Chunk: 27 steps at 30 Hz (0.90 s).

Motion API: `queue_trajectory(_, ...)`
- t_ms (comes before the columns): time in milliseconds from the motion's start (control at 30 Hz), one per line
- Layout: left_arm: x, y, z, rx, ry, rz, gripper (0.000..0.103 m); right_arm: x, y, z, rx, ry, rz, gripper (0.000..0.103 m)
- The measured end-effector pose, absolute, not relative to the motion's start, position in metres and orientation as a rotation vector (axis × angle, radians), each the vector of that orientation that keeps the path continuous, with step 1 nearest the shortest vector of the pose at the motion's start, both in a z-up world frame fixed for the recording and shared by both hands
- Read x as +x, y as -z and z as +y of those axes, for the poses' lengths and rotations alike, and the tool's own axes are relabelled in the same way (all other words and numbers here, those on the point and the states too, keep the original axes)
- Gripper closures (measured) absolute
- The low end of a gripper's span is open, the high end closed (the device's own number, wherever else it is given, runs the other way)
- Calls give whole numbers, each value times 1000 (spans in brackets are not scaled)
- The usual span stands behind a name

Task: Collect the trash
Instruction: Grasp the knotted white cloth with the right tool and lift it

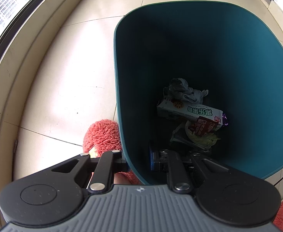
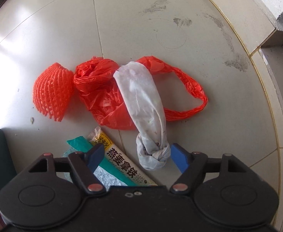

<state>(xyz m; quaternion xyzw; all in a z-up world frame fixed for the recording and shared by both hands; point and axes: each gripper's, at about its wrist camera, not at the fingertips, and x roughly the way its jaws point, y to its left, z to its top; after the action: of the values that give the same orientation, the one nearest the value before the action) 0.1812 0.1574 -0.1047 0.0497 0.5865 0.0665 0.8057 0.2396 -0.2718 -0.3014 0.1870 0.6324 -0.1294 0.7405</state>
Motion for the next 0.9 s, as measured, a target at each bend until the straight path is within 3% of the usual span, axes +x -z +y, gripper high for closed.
queue_trajectory(233,182,110,154,119,-146,1268,87,237,322,-290,512,356,1387,22)
queue_trajectory(400,183,111,154,119,-147,1271,87,235,325,-293,517,347,1390,38)
queue_trajectory(467,182,111,154,123,-147,1269,87,233,324,-292,502,347,1391,53)
queue_trajectory(567,181,112,153,128,-145,1266,87,232,318,-288,479,353,1388,66)
queue_trajectory(900,180,114,153,129,-141,1262,87,226,271,-271,414,331,1359,72)
